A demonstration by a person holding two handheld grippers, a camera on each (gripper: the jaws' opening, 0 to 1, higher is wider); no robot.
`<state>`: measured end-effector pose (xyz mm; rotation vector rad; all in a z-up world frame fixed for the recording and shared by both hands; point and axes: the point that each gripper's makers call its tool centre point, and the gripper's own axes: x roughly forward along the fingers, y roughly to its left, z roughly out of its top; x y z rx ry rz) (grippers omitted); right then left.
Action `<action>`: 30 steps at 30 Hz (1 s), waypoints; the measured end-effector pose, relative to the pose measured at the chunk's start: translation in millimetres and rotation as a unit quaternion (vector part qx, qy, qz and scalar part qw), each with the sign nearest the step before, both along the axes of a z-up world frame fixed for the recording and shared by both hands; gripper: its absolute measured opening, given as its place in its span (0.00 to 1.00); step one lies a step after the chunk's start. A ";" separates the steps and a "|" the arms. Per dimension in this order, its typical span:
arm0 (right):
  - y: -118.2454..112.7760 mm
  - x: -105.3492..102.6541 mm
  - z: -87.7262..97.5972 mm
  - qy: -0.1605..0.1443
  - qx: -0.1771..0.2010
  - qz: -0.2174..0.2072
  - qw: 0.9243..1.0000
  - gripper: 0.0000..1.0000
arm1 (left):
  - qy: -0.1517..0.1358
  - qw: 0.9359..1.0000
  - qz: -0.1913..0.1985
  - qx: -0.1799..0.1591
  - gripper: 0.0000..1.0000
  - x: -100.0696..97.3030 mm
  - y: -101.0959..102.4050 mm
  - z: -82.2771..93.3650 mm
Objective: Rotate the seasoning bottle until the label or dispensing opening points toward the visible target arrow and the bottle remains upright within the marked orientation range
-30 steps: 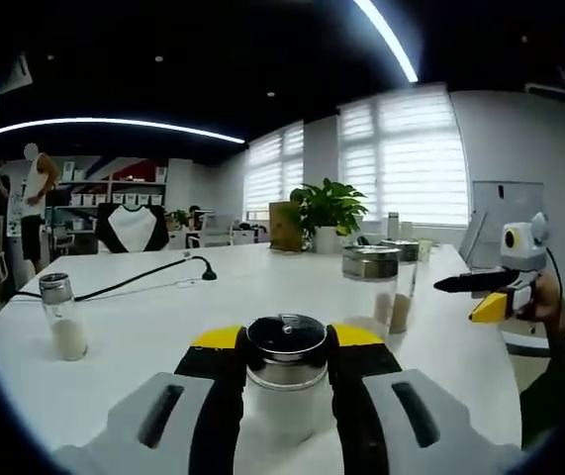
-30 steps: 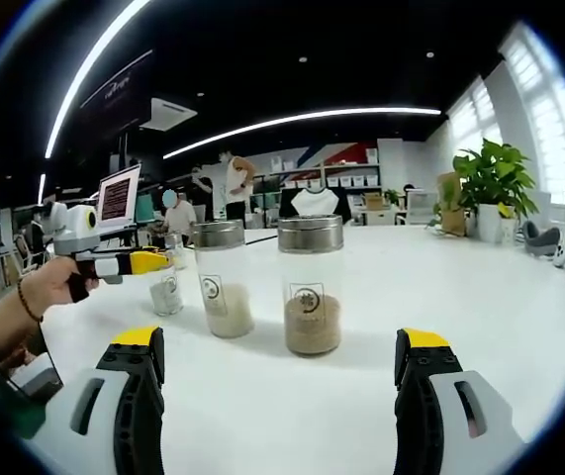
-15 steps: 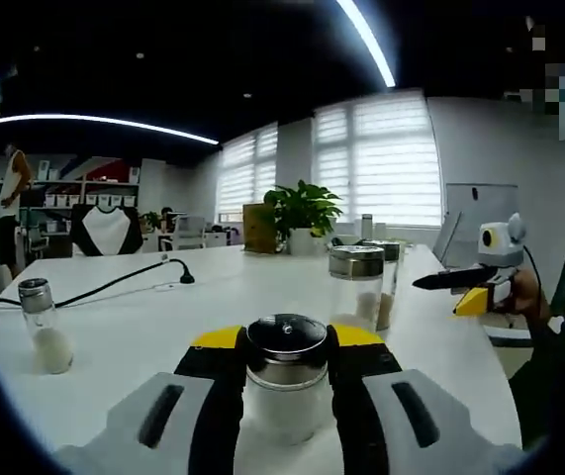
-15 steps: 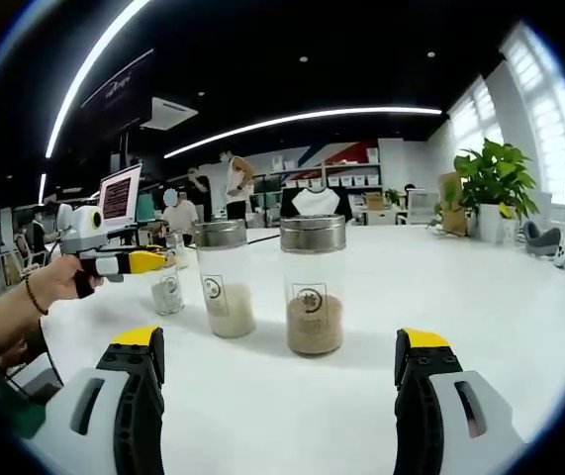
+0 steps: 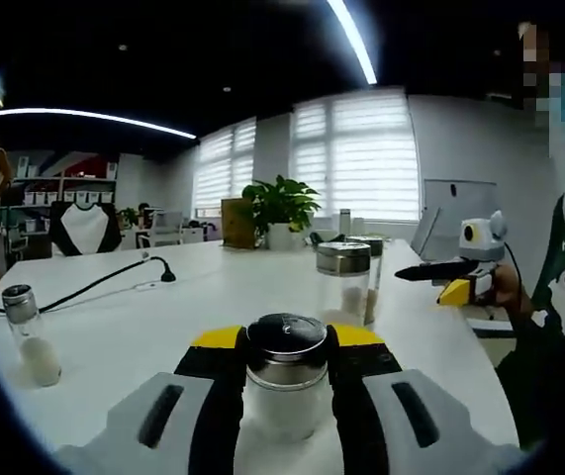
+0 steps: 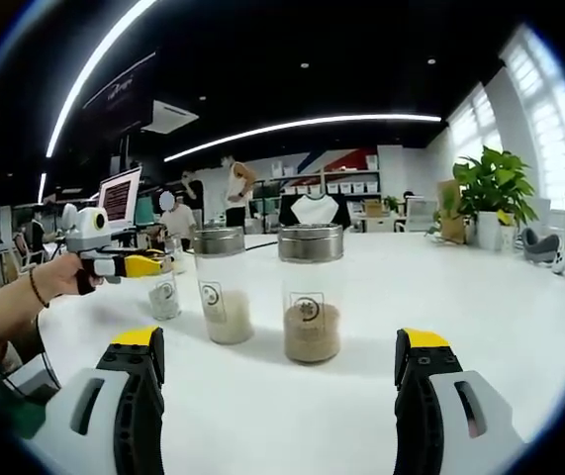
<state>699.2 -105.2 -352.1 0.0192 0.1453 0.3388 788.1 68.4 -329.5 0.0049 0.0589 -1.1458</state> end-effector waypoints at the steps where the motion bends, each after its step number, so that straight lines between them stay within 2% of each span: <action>1: 0.8 0.0 -0.4 -0.002 0.001 0.002 1.000 0.99 | 0.001 1.000 -0.004 -0.001 0.33 -0.1 0.0 0.0; 3: 1.2 1.9 -7.3 0.008 0.001 0.007 1.000 0.99 | 0.000 1.000 -0.015 0.004 0.33 -1.5 -0.3 0.1; 10: -11.3 5.2 -1.5 -0.002 -0.001 -0.011 1.000 0.99 | 0.009 0.999 -0.033 0.001 0.34 -3.5 -0.4 -0.4; 17: 5.1 1.0 3.9 -0.006 -0.008 0.009 1.000 0.99 | 0.011 0.999 -0.033 -0.003 0.34 -5.4 -0.7 0.1; 19: 8.8 0.3 4.9 -0.007 -0.009 0.015 1.000 0.99 | 0.016 0.999 -0.023 -0.017 0.39 -5.7 1.5 5.2; 21: 12.1 -0.5 5.8 -0.007 -0.009 0.020 1.000 0.99 | 0.007 0.999 -0.009 -0.039 0.49 -6.7 4.4 13.8; 22: 12.8 -0.6 5.9 -0.008 -0.009 0.021 1.000 0.99 | 0.010 0.999 0.000 -0.035 0.50 -8.4 6.1 12.6; 24: 13.4 -0.8 5.7 -0.007 -0.010 0.022 1.000 0.99 | 0.013 0.999 0.009 -0.033 0.49 -11.7 7.1 12.0; 27: 12.9 -0.9 6.2 -0.007 -0.009 0.022 1.000 0.99 | 0.028 0.998 0.027 -0.057 0.49 -16.7 8.5 16.3; 30: 10.4 -0.8 6.7 -0.007 -0.009 0.018 1.000 0.99 | 0.025 0.997 0.060 -0.035 0.50 -17.2 13.8 11.6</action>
